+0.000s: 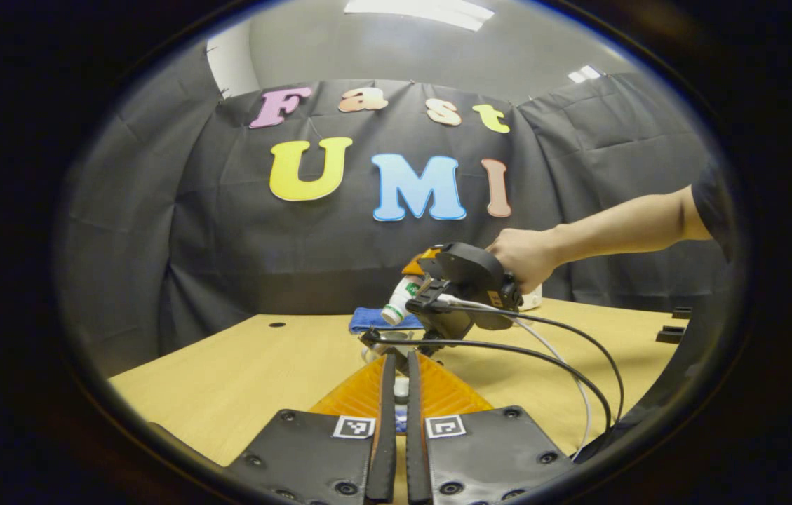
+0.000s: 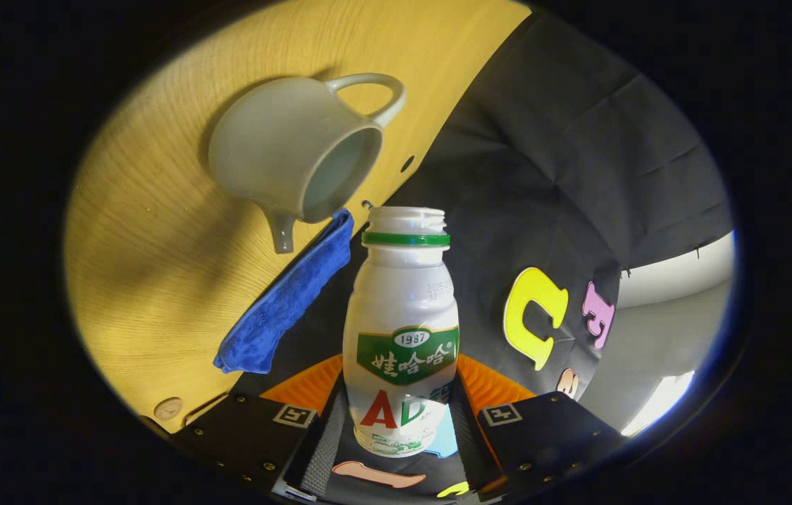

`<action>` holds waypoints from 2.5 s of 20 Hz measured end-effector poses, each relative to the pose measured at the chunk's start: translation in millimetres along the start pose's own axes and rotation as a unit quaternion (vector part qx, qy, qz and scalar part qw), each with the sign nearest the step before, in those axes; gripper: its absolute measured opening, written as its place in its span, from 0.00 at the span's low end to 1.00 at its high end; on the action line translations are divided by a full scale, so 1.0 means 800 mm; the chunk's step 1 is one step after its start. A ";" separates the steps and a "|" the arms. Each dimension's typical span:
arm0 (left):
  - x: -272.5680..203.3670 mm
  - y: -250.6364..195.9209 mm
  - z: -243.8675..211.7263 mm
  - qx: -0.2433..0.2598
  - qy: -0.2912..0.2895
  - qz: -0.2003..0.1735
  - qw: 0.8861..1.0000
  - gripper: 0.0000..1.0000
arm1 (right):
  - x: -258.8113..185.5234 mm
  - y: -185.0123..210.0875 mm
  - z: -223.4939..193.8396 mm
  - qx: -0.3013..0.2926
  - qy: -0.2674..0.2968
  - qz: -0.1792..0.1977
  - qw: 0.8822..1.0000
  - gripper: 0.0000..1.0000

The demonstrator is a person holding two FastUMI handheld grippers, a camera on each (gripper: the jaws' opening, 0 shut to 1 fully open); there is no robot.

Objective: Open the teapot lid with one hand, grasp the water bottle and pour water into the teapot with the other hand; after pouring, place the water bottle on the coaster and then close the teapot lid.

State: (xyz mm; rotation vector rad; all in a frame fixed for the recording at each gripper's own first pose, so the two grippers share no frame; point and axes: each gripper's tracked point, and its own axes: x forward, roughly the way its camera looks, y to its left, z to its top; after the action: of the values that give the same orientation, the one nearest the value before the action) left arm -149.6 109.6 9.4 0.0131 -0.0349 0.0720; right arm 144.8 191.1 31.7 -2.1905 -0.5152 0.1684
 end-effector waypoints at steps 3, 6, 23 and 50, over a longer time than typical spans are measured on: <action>0.000 0.001 0.000 0.001 -0.001 0.001 1.000 0.12 | 0.001 0.008 0.001 0.005 -0.002 0.006 1.000 0.71; 0.001 0.002 -0.003 -0.003 0.002 0.003 1.000 0.12 | 0.002 0.019 -0.001 0.043 0.000 0.023 0.999 0.71; 0.058 0.041 0.030 -0.011 -0.022 0.034 0.999 0.12 | -0.055 0.052 -0.009 0.657 0.029 0.147 0.739 0.71; 0.319 0.035 -0.030 -0.025 0.054 0.021 0.998 0.12 | -0.174 0.108 -0.156 0.874 0.050 0.113 0.470 0.71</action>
State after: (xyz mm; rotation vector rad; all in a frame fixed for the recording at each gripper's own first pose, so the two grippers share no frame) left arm 103.5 155.8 -5.4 -0.0409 0.0708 0.1146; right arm 82.1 -5.1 34.6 -0.1311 0.1670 0.4379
